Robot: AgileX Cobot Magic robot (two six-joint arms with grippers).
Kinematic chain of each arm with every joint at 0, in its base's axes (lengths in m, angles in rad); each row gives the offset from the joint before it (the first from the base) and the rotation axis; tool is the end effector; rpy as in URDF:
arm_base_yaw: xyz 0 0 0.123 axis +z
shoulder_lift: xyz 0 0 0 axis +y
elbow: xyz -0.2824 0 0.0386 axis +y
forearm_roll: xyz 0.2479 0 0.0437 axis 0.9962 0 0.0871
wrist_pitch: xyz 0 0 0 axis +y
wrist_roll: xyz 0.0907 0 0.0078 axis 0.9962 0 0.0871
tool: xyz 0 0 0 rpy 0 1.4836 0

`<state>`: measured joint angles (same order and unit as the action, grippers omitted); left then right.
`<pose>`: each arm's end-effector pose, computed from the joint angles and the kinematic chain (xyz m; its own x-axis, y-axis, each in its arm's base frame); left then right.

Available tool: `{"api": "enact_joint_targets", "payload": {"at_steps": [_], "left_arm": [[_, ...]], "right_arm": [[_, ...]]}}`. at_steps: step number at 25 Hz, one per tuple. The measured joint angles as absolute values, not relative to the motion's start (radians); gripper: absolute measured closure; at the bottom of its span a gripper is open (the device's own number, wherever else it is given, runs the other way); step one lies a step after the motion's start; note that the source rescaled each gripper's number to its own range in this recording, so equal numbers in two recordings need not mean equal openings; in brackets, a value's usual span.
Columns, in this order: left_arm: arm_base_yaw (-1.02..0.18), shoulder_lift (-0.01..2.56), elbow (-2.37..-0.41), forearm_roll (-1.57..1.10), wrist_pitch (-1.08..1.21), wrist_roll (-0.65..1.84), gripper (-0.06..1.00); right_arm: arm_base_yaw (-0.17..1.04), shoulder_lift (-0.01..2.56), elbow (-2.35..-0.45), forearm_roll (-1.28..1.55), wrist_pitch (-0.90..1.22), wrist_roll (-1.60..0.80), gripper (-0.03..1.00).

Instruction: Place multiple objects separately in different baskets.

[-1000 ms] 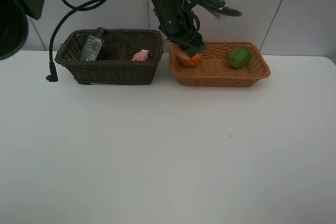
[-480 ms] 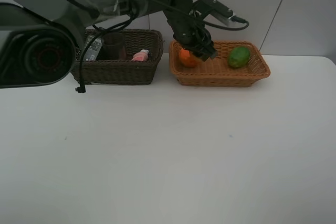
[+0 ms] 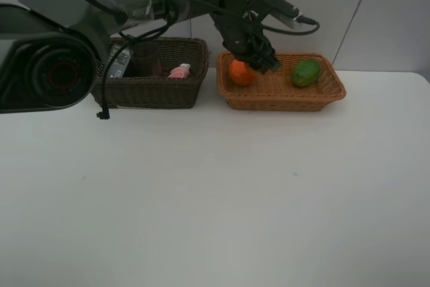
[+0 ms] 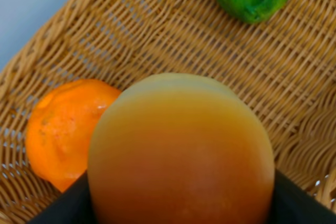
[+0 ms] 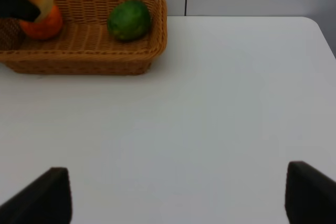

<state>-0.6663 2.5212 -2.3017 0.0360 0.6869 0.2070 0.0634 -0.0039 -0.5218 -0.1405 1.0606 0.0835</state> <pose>0.4460 -0.3480 0.1779 -0.4175 0.6242 -0.6604 0.7226 0.6687 0.1751 -0.0078 -0.0116 0.2838 -0.4275 -0.0127 -0.9039 0.0535 0.9978 -0.0393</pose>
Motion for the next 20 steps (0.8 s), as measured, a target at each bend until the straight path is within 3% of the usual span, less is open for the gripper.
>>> {"api": "enact_joint_targets", "payload": {"at_steps": [3,5,20], "left_arm": [[-0.666,2.521,-2.302,0.059,0.661,0.215,0.01],[-0.666,2.521,-2.302,0.073,0.646,0.215,-0.04],[-0.666,2.521,-2.302,0.077,0.644,0.215,-0.05]], "right_arm": [[0.063,-0.004,-0.522,-0.141,1.061,0.084,0.28],[0.063,-0.004,-0.522,-0.141,1.061,0.084,0.28],[0.063,-0.004,-0.522,-0.141,1.061,0.084,0.28]]}}
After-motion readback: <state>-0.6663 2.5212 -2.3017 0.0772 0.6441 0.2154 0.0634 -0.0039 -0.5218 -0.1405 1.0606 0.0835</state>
